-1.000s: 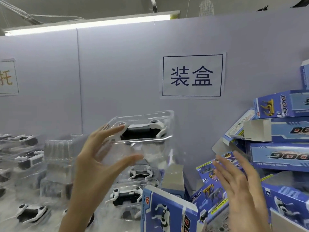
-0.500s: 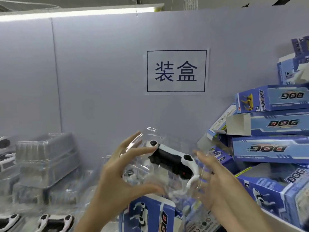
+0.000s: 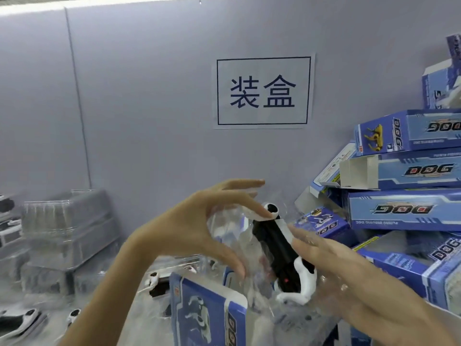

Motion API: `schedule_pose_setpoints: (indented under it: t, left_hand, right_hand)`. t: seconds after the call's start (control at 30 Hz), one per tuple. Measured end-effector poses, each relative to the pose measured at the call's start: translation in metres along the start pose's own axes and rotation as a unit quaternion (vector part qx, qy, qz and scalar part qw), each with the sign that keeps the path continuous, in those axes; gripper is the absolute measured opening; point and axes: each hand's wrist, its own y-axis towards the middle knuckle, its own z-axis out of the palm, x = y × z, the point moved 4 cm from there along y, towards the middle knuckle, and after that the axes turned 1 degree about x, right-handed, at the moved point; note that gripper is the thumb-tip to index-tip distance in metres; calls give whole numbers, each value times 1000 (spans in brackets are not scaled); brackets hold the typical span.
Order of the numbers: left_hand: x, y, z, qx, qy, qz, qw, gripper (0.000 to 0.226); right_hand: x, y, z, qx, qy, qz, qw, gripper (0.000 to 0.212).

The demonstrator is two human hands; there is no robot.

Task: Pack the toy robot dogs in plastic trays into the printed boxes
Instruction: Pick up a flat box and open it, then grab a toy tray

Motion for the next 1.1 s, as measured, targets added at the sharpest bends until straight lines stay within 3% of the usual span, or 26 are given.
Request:
schedule_pose_setpoints:
  t: [0.13, 0.2, 0.27, 0.33, 0.4, 0.47, 0.5, 0.6, 0.67, 0.77, 0.87, 0.93, 1.1]
  left_hand:
    - [7, 16, -5, 56, 51, -22, 997, 84]
    - [13, 15, -5, 52, 68, -43, 995, 98]
    - [22, 2, -9, 5, 34, -77, 996, 110]
    - [32, -21, -12, -76, -51, -99, 991, 100]
    - [43, -43, -5, -164, -148, -114, 969, 84]
    - [62, -67, 12, -225, -243, -161, 930, 97]
    - [70, -79, 24, -217, -262, -181, 923, 100]
    - [85, -111, 65, -90, -247, -222, 939, 63]
    - [92, -129, 84, -49, -285, -256, 922, 70]
    - [94, -138, 100, -96, -312, -292, 899, 103]
    - [93, -138, 113, -134, -243, -323, 905, 99]
    - [88, -138, 113, -182, -182, -318, 912, 86]
    - [68, -123, 119, -236, -266, -204, 912, 80]
  right_hand:
    - [-7, 4, -1, 3, -34, 9, 999, 26]
    - [-8, 4, -1, 16, -37, -29, 999, 35]
    - [-7, 7, 1, 17, -43, -25, 999, 40]
    - [-4, 6, 2, 10, -4, -21, 1000, 40]
    - [3, 6, -1, -50, 34, -23, 998, 31]
    - [2, -1, -1, -68, 78, -42, 994, 10]
    - [0, -3, -2, -68, 91, -55, 992, 10]
    - [-8, -2, -4, -70, 106, -68, 990, 48]
    - [-11, 1, -3, -64, 129, -77, 987, 69]
    - [-17, 9, -2, -65, 151, -93, 982, 83]
    - [-21, 14, 4, -77, 173, -106, 976, 73]
    - [-24, 17, 10, -81, 191, -115, 971, 62]
    - [-35, 19, 32, -43, 259, -104, 959, 63]
